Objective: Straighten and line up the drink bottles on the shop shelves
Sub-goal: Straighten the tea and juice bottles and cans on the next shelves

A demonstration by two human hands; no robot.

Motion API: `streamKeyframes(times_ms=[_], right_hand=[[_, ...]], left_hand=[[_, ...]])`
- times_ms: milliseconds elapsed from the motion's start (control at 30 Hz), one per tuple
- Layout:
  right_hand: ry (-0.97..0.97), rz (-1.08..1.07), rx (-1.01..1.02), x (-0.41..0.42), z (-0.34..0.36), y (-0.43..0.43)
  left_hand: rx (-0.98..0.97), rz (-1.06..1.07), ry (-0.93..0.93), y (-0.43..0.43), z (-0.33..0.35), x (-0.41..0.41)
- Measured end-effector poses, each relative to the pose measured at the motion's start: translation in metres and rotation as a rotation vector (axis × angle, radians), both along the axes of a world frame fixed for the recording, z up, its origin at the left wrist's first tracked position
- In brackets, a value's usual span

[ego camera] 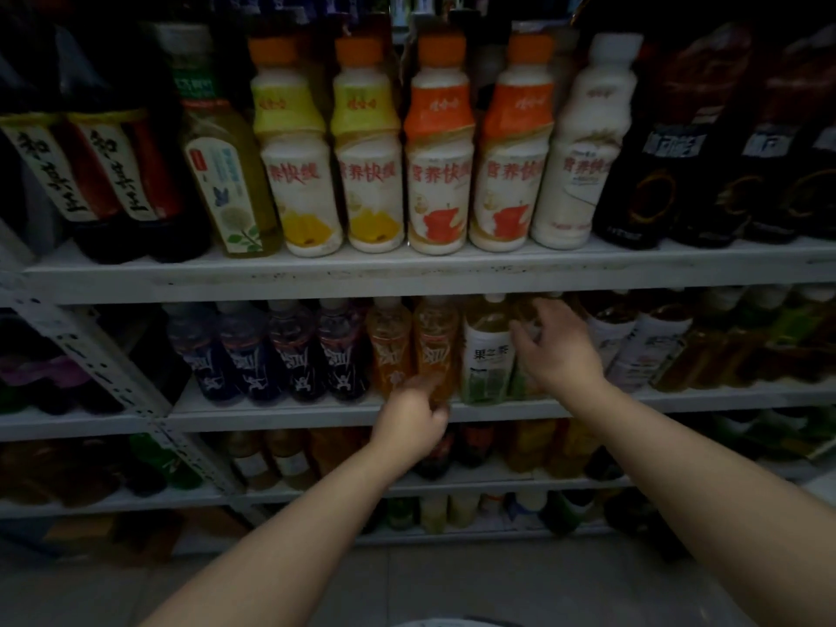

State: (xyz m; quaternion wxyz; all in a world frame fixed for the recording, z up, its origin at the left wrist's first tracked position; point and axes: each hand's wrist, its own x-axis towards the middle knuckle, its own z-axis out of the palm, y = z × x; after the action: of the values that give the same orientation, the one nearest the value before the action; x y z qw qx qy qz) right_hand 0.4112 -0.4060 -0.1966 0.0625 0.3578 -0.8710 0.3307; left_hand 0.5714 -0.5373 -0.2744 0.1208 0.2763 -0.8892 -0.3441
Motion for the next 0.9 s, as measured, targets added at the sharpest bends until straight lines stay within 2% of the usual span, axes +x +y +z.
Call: streamKeyframes(times_ms=[67, 167, 233, 367, 533, 733, 833, 900], right_hand=[[-0.051, -0.069, 0.135, -0.004, -0.001, -0.016], [-0.024, -0.136, 0.226, 0.000, -0.001, -0.035], [-0.003, -0.122, 0.258, 0.000, 0.000, -0.042], [-0.088, -0.020, 0.265, -0.010, 0.008, -0.043], [-0.146, 0.073, 0.189, -0.015, 0.005, -0.042], [-0.297, 0.206, 0.169, -0.029, 0.003, -0.034], [-0.298, 0.264, 0.121, -0.029, 0.004, -0.032], [-0.225, 0.280, 0.113, -0.025, 0.001, -0.032]], left_hand=[[0.127, -0.014, -0.081, 0.016, -0.003, -0.017], [0.319, -0.039, -0.022, 0.036, -0.004, -0.034], [0.411, -0.017, 0.011, 0.046, -0.004, -0.042], [0.547, 0.031, 0.025, 0.054, -0.006, -0.047], [0.546, 0.046, 0.059, 0.053, -0.010, -0.044], [0.366, -0.071, -0.061, 0.049, -0.010, -0.049], [0.302, -0.134, -0.119, 0.048, -0.009, -0.048], [0.235, -0.220, -0.145, 0.050, -0.007, -0.046]])
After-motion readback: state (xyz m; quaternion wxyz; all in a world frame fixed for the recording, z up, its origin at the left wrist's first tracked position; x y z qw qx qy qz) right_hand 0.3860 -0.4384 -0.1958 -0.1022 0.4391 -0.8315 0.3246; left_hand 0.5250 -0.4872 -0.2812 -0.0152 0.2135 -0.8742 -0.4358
